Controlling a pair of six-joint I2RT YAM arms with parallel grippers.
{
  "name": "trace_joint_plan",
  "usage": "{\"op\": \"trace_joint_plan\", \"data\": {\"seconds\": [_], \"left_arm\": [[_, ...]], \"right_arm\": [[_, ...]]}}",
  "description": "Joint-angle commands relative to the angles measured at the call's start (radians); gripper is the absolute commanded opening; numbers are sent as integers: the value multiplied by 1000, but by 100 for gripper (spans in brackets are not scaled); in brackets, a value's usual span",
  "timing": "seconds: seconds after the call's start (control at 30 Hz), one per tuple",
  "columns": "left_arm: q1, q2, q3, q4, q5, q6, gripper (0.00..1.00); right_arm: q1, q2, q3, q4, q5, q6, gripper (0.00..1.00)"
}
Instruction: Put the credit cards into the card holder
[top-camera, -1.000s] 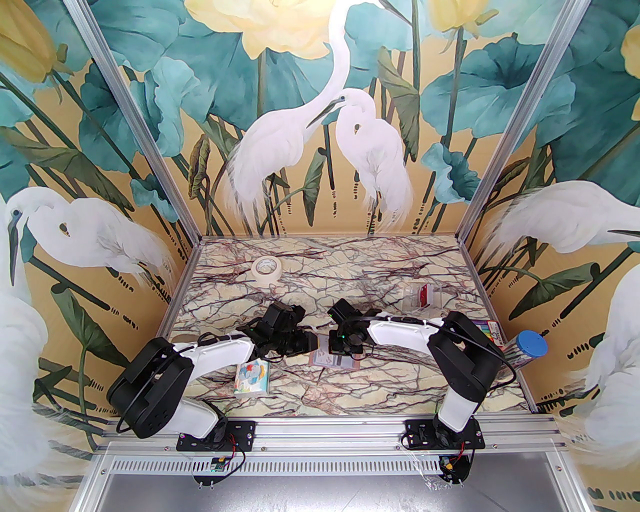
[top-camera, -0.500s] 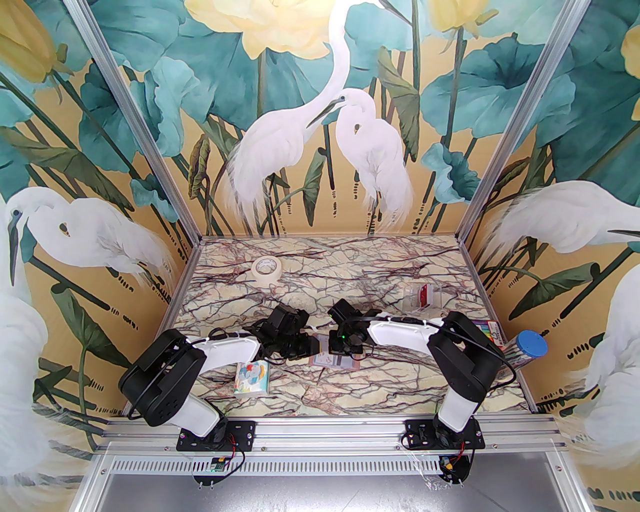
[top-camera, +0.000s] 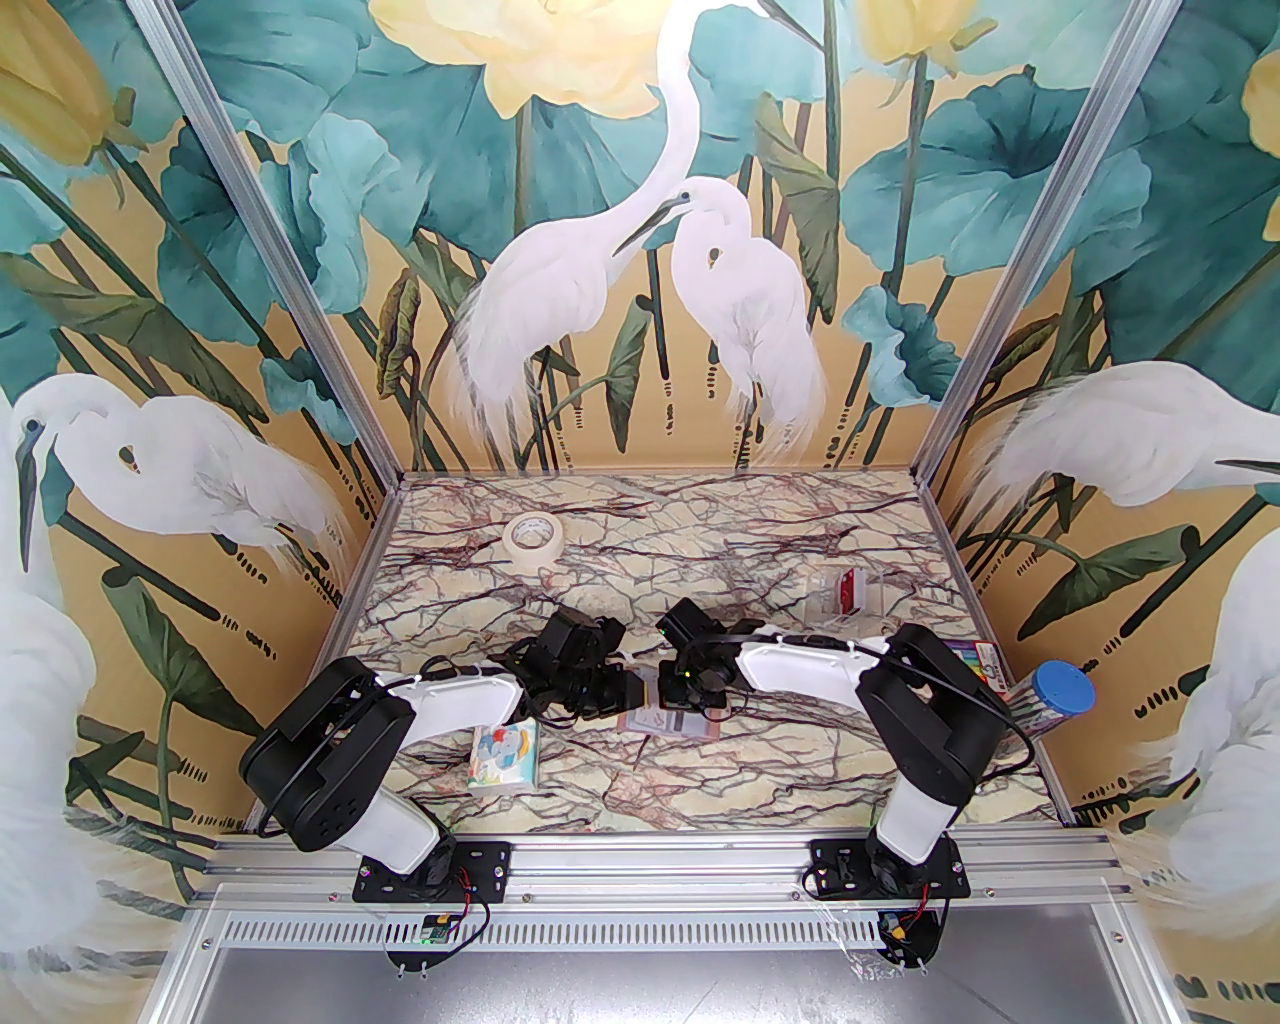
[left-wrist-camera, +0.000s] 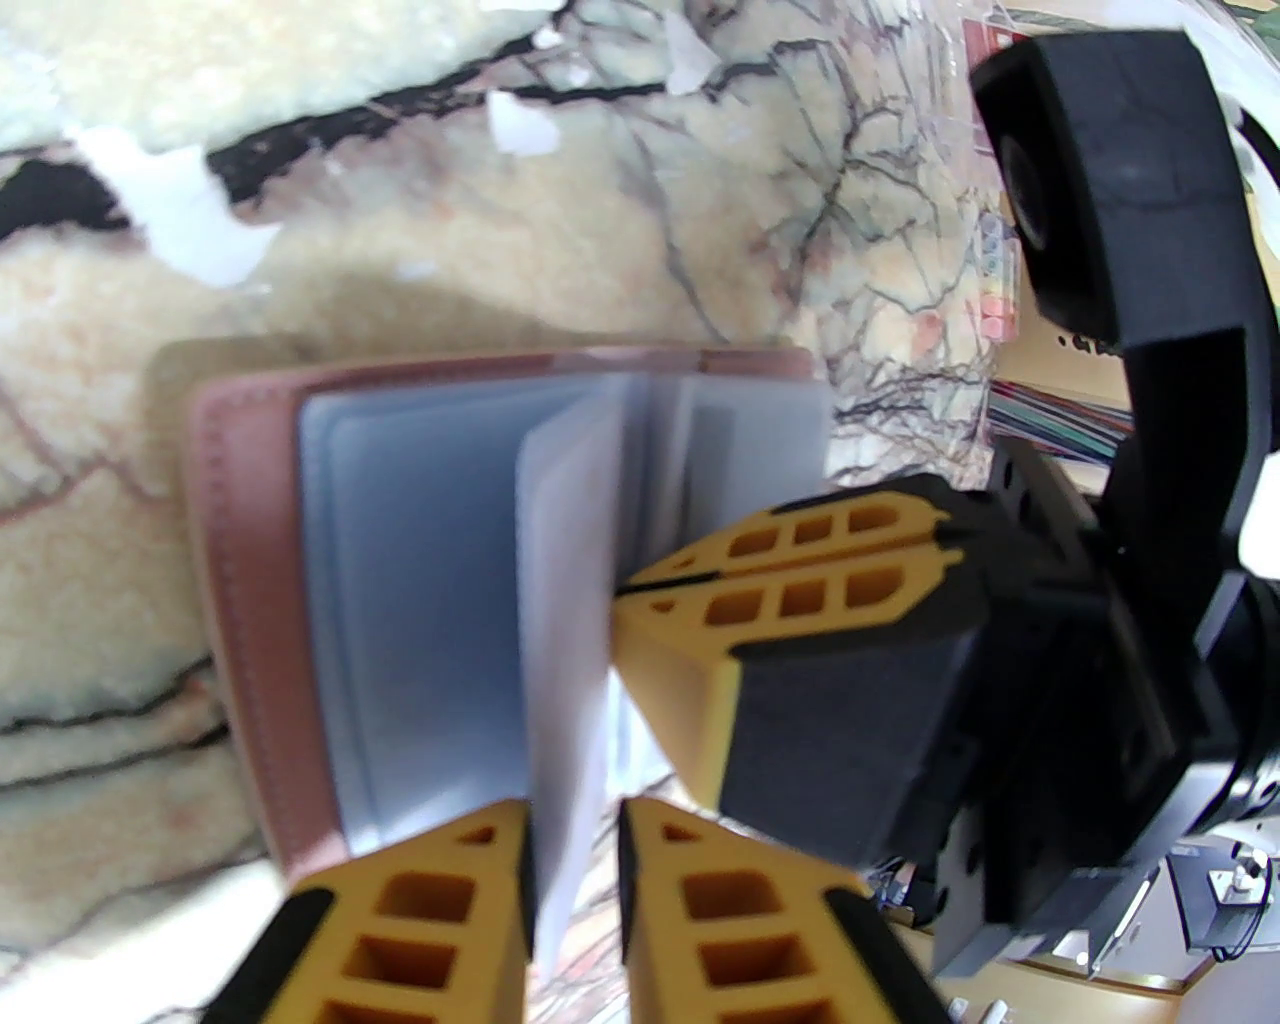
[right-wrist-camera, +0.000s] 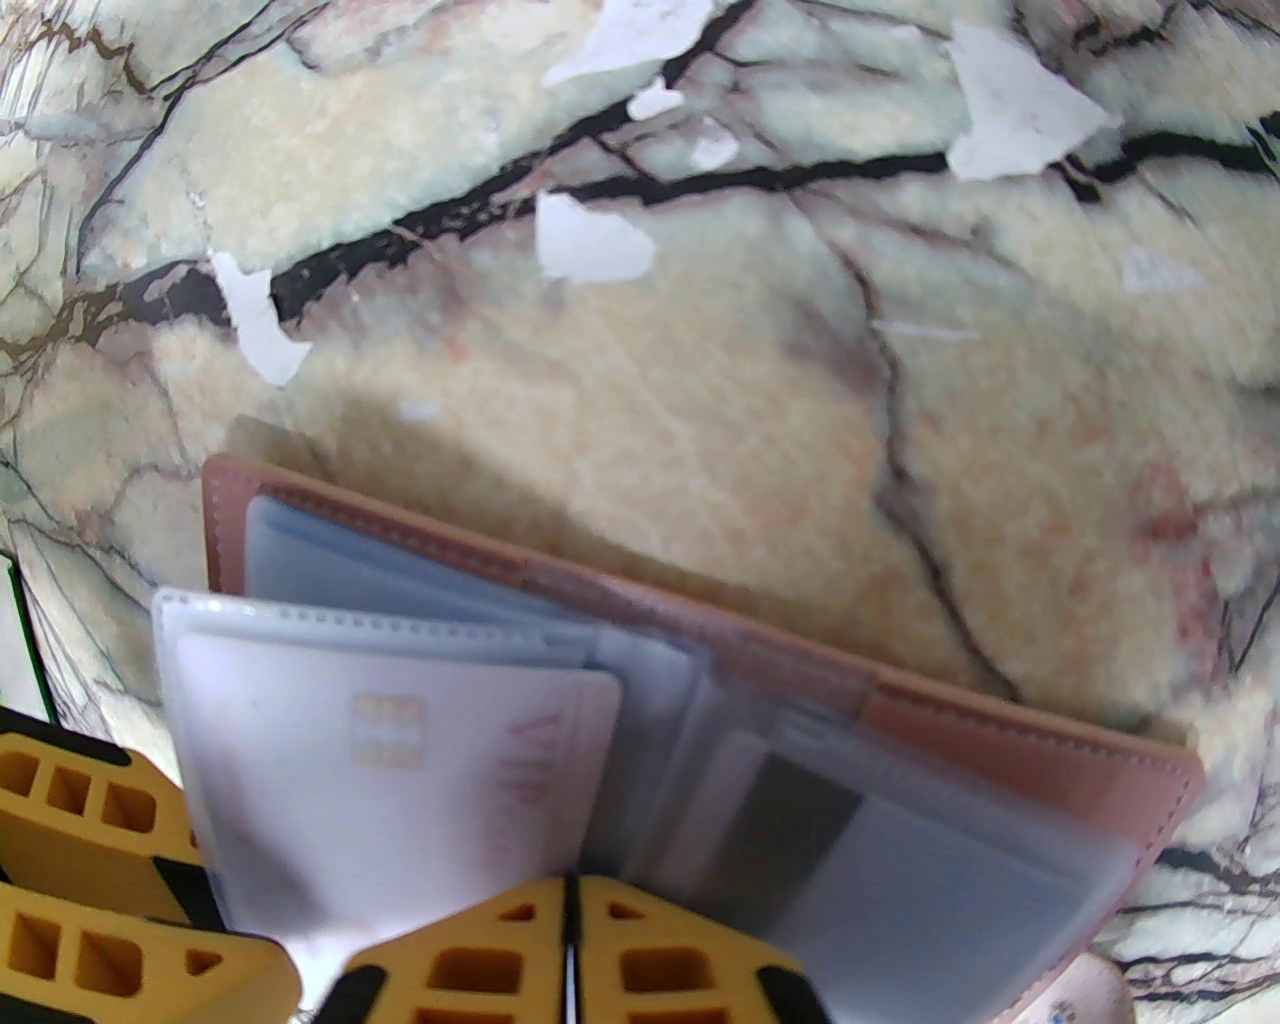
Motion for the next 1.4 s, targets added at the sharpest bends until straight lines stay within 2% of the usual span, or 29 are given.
{"op": "trace_joint_plan", "data": {"seconds": [0.0, 0.1, 0.3, 0.5, 0.6, 0.73, 1.13, 1.37], "left_arm": [[-10, 4, 8, 56, 43, -23, 21], [-18, 7, 3, 94, 61, -38, 23], [-46, 35, 16, 175, 99, -76, 27], [-81, 61, 56, 180, 85, -76, 37], [-100, 86, 74, 198, 84, -85, 46], [-130, 110, 100, 222, 78, -90, 51], [-151, 179, 142, 216, 65, -96, 54], [-150, 97, 149, 85, -12, -49, 54]], "right_arm": [[0, -89, -21, -49, 56, 3, 18], [-5, -158, -23, -82, 100, 1, 23], [-43, -281, -86, -98, 139, 16, 25], [-121, -395, -161, -113, 144, 7, 25], [-165, -445, -199, -116, 137, -1, 25], [-217, -499, -247, -113, 120, -7, 25], [-262, -580, -287, -145, 102, -35, 26], [-264, -598, -299, -142, 108, -59, 25]]}}
